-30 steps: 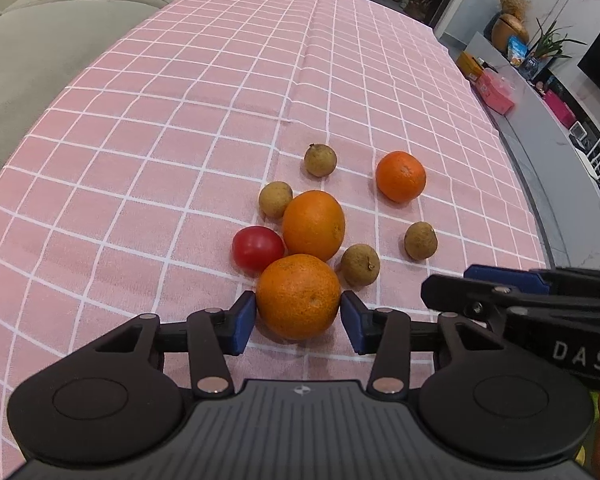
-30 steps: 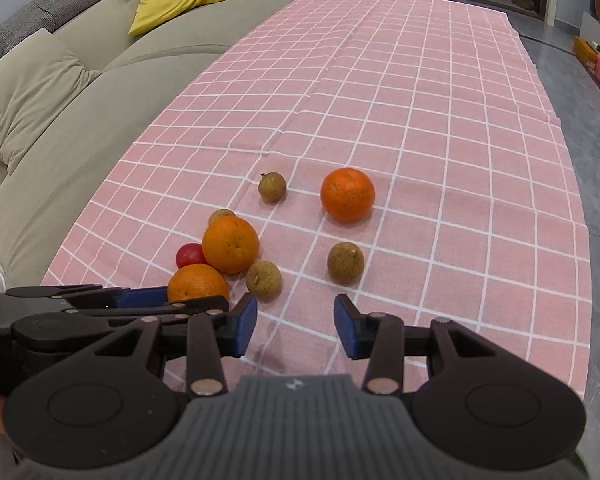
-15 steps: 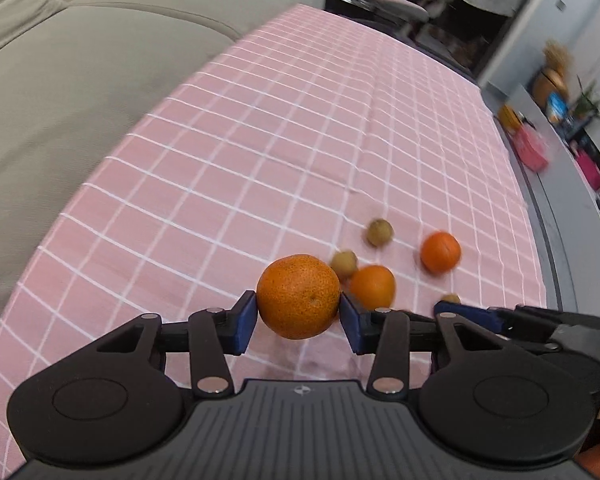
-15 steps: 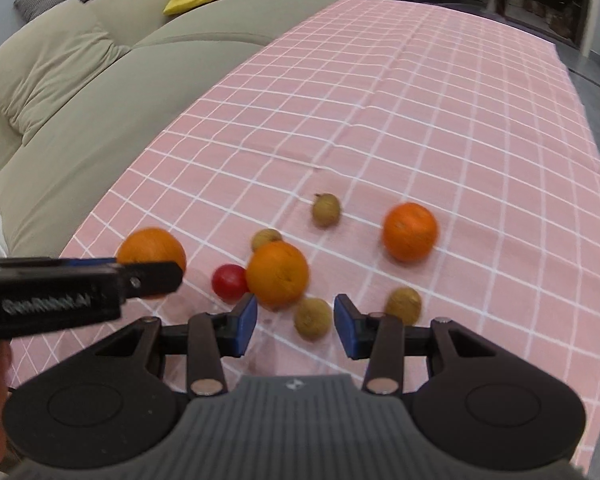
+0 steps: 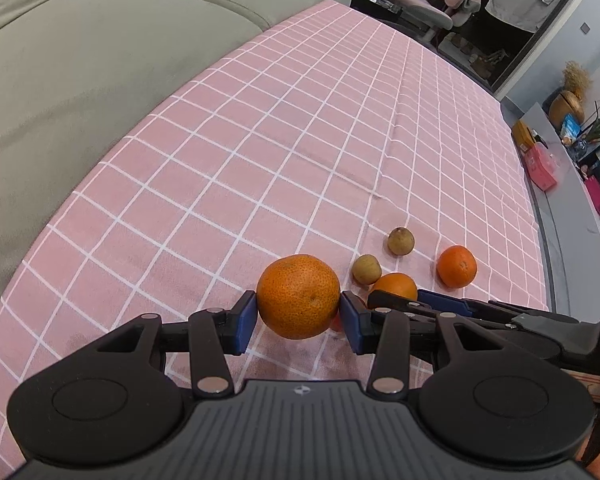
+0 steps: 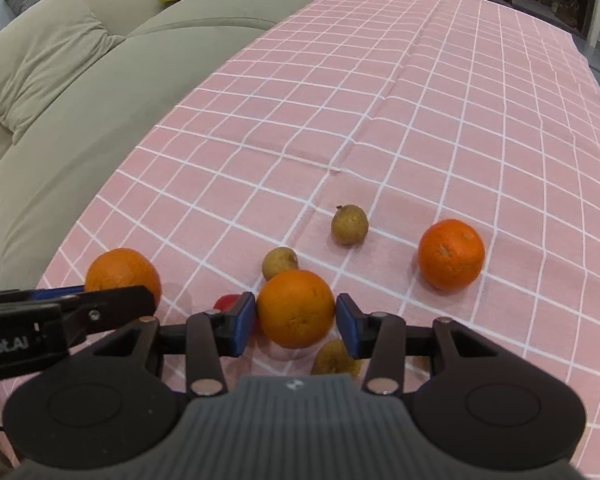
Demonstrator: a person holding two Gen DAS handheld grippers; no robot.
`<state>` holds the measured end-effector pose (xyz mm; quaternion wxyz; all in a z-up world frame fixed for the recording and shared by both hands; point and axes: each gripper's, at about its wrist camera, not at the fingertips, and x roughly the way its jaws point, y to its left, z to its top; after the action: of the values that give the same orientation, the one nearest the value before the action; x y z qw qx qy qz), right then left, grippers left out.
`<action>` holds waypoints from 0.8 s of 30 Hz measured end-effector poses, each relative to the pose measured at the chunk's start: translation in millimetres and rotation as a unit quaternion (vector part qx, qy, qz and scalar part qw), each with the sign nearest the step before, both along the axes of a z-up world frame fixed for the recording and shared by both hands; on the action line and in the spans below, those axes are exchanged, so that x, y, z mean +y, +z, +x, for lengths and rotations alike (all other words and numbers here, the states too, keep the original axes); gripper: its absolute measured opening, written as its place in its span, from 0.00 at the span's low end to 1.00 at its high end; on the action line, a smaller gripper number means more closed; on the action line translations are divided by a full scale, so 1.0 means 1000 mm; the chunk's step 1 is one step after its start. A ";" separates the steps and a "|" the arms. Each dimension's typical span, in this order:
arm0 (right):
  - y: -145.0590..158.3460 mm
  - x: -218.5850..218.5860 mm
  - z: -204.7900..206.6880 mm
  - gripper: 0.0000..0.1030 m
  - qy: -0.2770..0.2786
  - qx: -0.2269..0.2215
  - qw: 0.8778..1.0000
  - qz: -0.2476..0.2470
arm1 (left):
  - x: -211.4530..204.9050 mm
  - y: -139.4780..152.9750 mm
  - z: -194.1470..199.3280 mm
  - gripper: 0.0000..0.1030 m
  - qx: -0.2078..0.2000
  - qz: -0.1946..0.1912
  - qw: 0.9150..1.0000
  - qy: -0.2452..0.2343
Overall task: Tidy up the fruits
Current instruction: 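Grasp an orange with the left tool while the right tool grasps another orange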
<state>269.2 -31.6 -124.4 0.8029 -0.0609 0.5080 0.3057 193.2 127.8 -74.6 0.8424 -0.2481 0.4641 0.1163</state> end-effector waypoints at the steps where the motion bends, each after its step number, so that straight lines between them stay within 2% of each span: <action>1: 0.000 -0.001 0.000 0.40 -0.003 0.001 1.000 0.002 | 0.001 0.000 0.000 0.49 0.000 -0.001 1.000 0.001; 6: 0.001 -0.004 -0.002 0.39 -0.008 -0.001 1.000 0.004 | -0.002 0.004 -0.001 0.49 -0.004 -0.002 1.000 -0.008; 9: 0.011 -0.006 -0.009 0.39 -0.007 -0.018 1.000 0.005 | -0.002 0.010 -0.004 0.49 -0.006 -0.002 1.000 -0.012; 13: 0.037 -0.016 -0.026 0.39 -0.011 -0.036 0.999 0.023 | -0.003 0.025 -0.011 0.49 -0.022 -0.015 0.999 -0.026; 18: 0.073 -0.044 -0.059 0.39 -0.031 -0.046 0.997 0.054 | -0.013 0.054 -0.027 0.49 -0.050 -0.032 0.996 -0.067; 20: 0.087 -0.060 -0.076 0.39 -0.040 -0.050 0.996 0.064 | -0.018 0.065 -0.035 0.49 -0.060 -0.056 0.993 -0.086; 22: 0.100 -0.078 -0.093 0.39 -0.049 -0.058 0.995 0.068 | -0.022 0.074 -0.044 0.49 -0.075 -0.095 0.987 -0.108; 24: 0.113 -0.099 -0.111 0.39 -0.063 -0.066 0.993 0.071 | -0.031 0.083 -0.053 0.49 -0.086 -0.116 0.980 -0.134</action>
<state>158.7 -131.1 -11.0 0.8544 0.0083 0.4341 0.2855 140.3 96.4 8.1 0.8526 -0.2890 0.4290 -0.0746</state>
